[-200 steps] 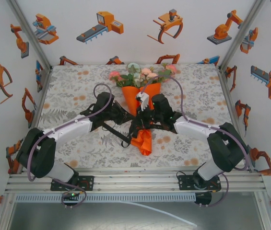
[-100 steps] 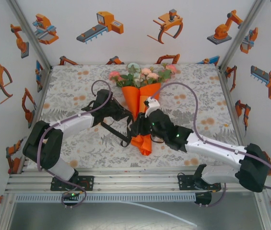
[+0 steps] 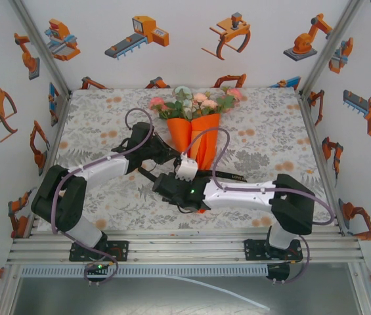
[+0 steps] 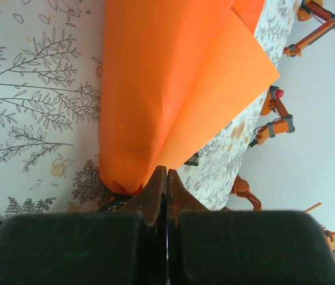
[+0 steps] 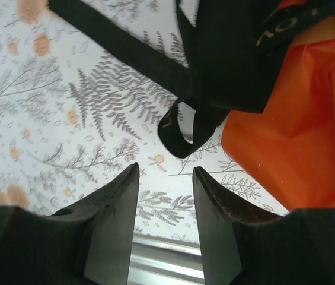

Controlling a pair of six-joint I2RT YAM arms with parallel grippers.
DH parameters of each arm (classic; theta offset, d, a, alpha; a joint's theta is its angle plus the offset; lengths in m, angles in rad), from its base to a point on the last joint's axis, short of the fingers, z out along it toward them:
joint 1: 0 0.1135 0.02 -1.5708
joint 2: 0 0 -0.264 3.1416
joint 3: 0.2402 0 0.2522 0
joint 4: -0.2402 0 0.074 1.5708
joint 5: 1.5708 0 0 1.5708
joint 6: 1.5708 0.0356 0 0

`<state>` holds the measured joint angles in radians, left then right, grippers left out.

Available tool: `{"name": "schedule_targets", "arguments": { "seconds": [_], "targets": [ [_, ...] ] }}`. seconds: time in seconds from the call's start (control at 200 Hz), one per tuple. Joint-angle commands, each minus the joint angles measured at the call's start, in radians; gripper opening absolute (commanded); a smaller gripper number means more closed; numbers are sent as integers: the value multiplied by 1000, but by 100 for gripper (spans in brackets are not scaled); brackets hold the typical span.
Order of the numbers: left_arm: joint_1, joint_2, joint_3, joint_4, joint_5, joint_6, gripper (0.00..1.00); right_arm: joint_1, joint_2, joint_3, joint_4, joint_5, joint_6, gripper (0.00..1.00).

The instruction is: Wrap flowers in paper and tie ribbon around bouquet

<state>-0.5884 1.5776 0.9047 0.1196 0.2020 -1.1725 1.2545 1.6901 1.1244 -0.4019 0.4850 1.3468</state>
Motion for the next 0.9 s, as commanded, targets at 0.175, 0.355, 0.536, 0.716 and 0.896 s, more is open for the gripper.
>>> {"name": "schedule_targets", "arguments": {
  "seconds": [0.175,0.355,0.536,0.716,0.896],
  "targets": [
    [3,-59,-34,-6,-17,50,0,5,119,9,46,67,137,44],
    [4,-65,-30,-26,-22,63,0,7,148,12,8,62,211,37],
    [4,-62,-36,-21,-18,59,0,12,149,-8,21,66,232,30],
    [4,-62,-40,-20,-24,62,0,19,133,-26,28,91,227,21],
    [11,-59,-40,-31,-29,72,0,38,82,-43,40,149,151,0]
  ]
}}
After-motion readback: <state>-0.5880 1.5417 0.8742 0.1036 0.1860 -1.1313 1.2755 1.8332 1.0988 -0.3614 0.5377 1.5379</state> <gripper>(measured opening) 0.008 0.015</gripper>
